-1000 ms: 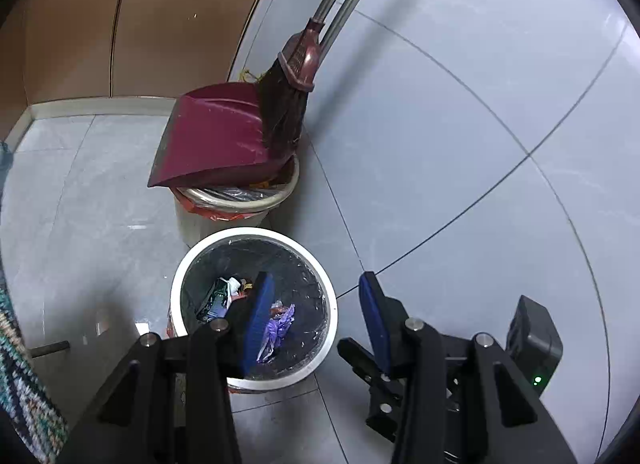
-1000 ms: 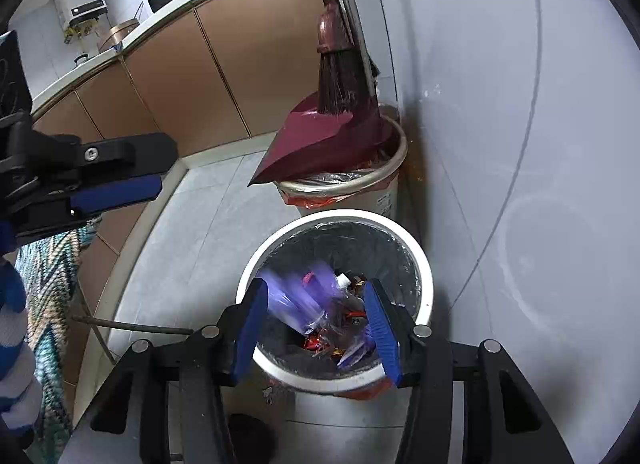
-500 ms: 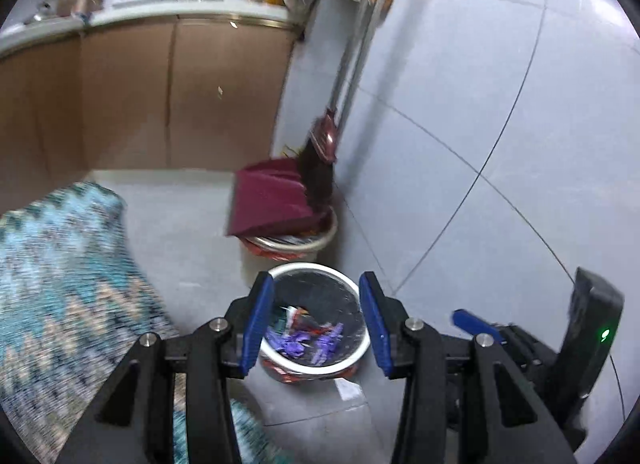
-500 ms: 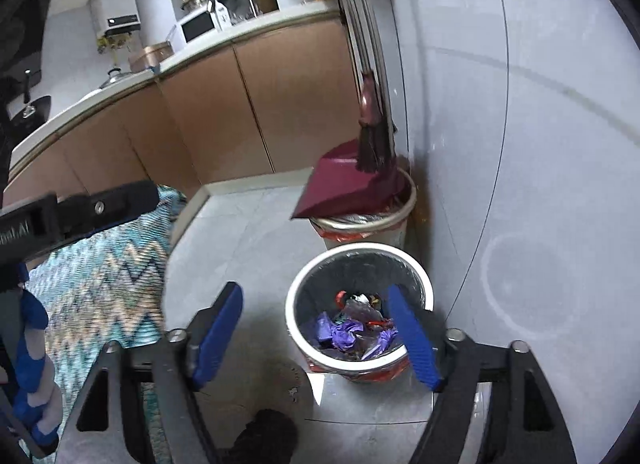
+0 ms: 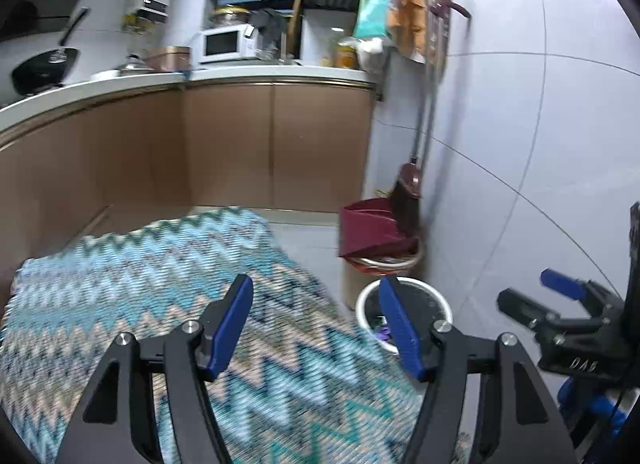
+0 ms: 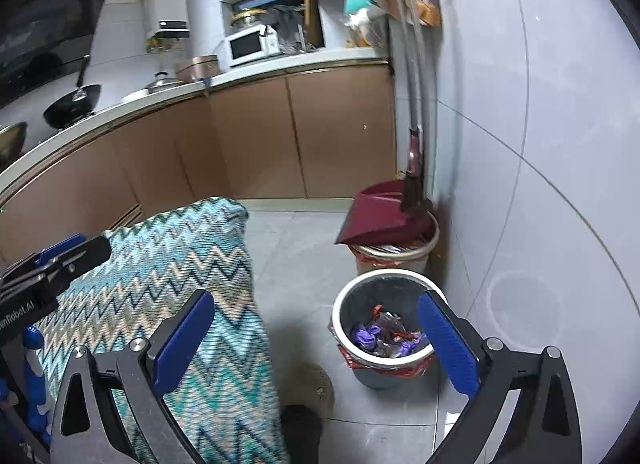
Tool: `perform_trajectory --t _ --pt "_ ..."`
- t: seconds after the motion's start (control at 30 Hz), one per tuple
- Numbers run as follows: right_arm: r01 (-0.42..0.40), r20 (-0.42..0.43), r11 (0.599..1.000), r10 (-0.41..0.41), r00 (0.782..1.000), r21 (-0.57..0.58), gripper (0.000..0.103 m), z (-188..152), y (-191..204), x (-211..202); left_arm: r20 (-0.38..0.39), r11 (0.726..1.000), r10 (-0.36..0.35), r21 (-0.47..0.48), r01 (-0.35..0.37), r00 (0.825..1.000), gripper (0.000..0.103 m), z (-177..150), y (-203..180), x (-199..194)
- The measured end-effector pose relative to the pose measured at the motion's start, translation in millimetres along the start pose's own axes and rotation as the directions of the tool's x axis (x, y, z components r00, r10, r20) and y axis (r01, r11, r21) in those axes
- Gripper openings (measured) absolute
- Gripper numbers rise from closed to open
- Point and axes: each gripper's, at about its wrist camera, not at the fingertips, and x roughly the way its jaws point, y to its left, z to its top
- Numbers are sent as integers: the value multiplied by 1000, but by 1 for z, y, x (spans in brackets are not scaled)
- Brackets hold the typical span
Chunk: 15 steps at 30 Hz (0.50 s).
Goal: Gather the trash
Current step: 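Move both open grippers back toward the table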
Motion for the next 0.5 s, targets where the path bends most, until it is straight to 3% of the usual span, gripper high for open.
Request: perform_trajectory --t 0.2,0.5 --pt "-3 15 999 4 1000 -48 103 -4 30 -19 30 996 90 -22 -89 996 65 -18 24 -41" --pt "-1 60 996 6 998 -91 103 -10 62 -52 84 977 211 -57 -207 974 65 -31 41 -89"
